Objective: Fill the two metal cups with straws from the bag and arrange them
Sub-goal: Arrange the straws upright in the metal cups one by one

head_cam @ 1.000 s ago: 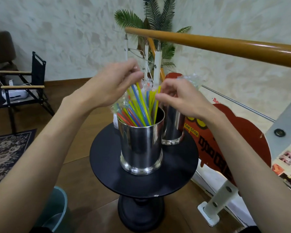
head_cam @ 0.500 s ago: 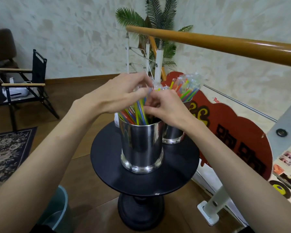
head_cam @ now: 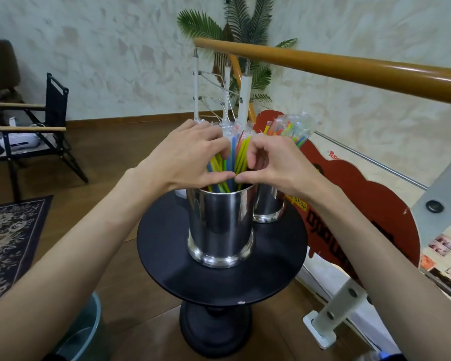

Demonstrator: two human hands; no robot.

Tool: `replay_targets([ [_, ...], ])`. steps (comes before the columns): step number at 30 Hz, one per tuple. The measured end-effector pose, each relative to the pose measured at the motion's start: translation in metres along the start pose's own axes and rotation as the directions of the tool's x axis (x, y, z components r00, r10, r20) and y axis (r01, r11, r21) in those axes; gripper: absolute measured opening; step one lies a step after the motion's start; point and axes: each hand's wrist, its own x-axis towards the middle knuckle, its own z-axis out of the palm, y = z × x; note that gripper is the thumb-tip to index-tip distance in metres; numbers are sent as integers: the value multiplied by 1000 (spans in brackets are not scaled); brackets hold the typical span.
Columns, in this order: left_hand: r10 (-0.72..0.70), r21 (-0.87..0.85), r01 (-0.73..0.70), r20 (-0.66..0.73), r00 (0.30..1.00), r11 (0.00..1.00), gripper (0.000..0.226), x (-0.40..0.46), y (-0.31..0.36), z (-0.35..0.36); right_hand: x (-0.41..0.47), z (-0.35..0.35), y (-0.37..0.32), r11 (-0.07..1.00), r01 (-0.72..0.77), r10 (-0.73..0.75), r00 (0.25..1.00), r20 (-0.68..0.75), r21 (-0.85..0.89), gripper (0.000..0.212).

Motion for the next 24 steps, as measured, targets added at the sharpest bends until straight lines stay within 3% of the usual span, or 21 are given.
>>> replay_targets([
  [4, 9, 16, -9, 5, 1000, 1000, 47, 2, -3, 0, 0, 6, -3, 999, -50, 50, 994, 95, -5, 29],
  [8, -53, -47, 55, 38, 998, 997, 23, 0, 2, -1, -2, 9, -5, 997, -55, 50, 996, 76, 60, 30],
  [11, -129, -87, 130, 23, 991, 988, 20, -1, 9, 0, -4, 2, -9, 963, -100, 68, 989, 133, 248, 24],
  [14, -158, -86, 159, 17, 987, 983, 33, -2, 11, 2, -5, -23, -8, 913, -164, 125, 984, 125, 374, 20],
  [18, -142, -114, 145, 32, 989, 983, 45, -2, 9, 3, -10, -52, 1, 947, -274, 229, 943, 242, 170, 30],
  [24, -126, -138, 130, 41, 991, 982, 49, 0, 12, -2, -1, -23, 5, 958, -274, 253, 944, 210, 79, 44],
])
